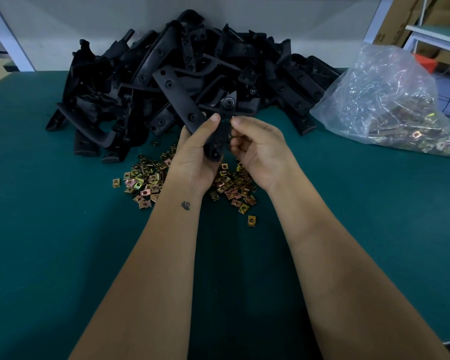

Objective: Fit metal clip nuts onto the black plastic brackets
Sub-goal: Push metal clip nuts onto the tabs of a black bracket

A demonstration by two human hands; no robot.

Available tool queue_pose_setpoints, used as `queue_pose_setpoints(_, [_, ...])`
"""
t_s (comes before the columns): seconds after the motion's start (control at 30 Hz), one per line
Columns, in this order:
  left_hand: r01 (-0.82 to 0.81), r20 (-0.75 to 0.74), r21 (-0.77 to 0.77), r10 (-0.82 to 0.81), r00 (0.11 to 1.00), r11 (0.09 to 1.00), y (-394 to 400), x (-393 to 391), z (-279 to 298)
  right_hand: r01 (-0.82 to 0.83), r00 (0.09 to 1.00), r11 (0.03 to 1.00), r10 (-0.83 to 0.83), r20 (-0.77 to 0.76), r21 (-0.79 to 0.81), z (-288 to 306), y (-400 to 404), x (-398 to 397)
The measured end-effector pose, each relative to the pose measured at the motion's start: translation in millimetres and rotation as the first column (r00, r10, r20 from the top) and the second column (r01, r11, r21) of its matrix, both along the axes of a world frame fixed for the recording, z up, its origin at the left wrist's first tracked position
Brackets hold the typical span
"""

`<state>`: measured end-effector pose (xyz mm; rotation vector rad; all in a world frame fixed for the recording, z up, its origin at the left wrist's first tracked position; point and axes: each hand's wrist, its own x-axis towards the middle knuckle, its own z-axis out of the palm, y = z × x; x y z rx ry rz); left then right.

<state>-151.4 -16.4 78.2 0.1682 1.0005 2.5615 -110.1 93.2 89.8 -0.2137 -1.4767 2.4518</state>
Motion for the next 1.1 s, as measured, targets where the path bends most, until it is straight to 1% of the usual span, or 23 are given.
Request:
queue_pose_setpoints(0.17, [-0.025, -0.034, -0.077, 0.023, 0.999, 0.997, -2.7, -2.2, 0.1, 0.015, 0.999, 0.998, -0.017, 0.034, 0.058, -1.4, 1.8, -1.5])
queue_pose_setpoints(0.27, [-0.028, -0.05, -0.096, 0.023, 0.998, 0.995, -2.8, -2.3, 0.5, 0.021, 0.999, 0.998, -0.023, 0.032, 0.064, -2.2, 1.7, -1.8])
queue_pose_setpoints(0.43, [-0.006, -0.074, -0.076, 0.0, 0.997, 0.997, -1.8, -2.6, 0.9, 0.056, 0.998, 0.998, -0.056, 0.013, 0.032, -2.2, 1.3, -2.4])
queue_pose_setpoints(0.6, [0.0, -0.084, -0.028, -0.002, 0.996, 1.0, 1.8, -1.3, -0.4, 0.047, 0.999, 0.996, -0.049, -0.019, -0.075, -0.9, -1.1, -2.6])
queue_pose_setpoints(0.67, [0.0, -0.092, -0.019, -0.001, 0.996, 1.0, 2.8, -0.9, -0.9, 0.042, 0.999, 0.996, -0.044, -0.022, -0.084, -0.1, -1.7, -2.7])
queue_pose_setpoints(0.8, [0.009, -0.109, -0.035, -0.013, 0.994, 0.999, 1.9, -1.8, -1.4, 0.03, 0.999, 0.999, -0.031, -0.02, -0.03, 0.7, -1.5, -1.8])
queue_pose_setpoints(1.0, [0.053, -0.091, -0.058, -0.058, 0.994, 0.997, -3.4, -3.0, -0.1, -0.007, 1.0, 0.999, 0.008, -0.014, 0.037, 0.6, 2.2, 0.8])
queue_pose_setpoints(1.1, [0.041, -0.091, -0.109, -0.051, 0.995, 0.993, -4.9, -3.4, 0.0, 0.001, 1.0, 0.996, -0.001, 0.002, 0.087, 0.2, 2.8, 0.7])
